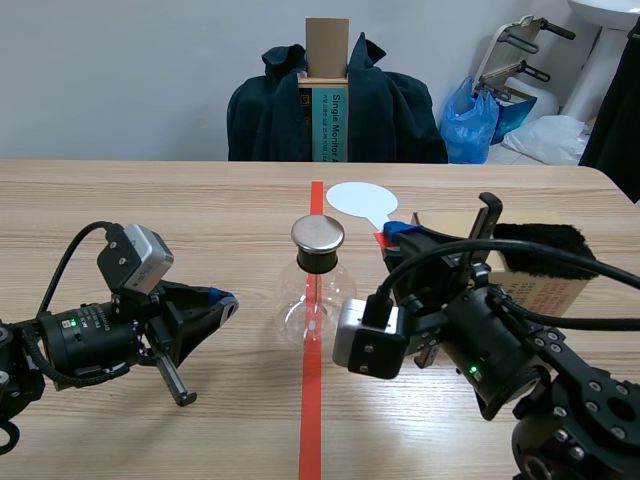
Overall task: Do the electroscope experiment.
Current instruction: 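Move the plate toward and away from the electroscope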
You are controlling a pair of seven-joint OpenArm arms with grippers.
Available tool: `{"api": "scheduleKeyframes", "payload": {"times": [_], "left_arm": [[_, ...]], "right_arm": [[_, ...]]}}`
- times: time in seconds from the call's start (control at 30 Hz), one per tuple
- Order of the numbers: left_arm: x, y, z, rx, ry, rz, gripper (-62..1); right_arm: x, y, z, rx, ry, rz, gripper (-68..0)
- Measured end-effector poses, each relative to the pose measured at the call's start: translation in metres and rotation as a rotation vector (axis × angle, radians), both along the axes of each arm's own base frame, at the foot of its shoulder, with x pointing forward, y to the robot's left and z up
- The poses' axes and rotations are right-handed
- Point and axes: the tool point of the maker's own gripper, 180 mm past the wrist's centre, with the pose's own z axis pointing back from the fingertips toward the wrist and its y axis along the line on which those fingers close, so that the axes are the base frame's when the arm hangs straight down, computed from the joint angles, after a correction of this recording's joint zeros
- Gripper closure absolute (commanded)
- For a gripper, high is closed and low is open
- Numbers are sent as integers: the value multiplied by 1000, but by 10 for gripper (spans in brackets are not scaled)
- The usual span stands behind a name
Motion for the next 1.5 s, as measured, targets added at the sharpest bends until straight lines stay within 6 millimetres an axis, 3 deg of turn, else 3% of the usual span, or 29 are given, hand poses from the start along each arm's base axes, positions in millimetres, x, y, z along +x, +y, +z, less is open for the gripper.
{"api": "scheduleKeyframes", "payload": {"times": [0.33, 0.8, 1.07, 1.23, 1.5], "left_arm": [[-7, -8, -4, 0, 15, -28, -32], [-2, -13, -5, 20, -20, -5, -32], [4, -10, -5, 32, -32, 6, -32], [12, 2, -16, 54, -9, 37, -32], [8, 4, -26, 46, 18, 50, -32]], "right_arm": [[-2, 1, -1, -4, 2, 6, -7], [-26, 32, 5, -22, -56, 225, -7], [-30, 36, 5, -21, -58, 257, -7], [-30, 36, 5, -21, -58, 257, -7], [-31, 34, 3, -24, -49, 246, -7]]}}
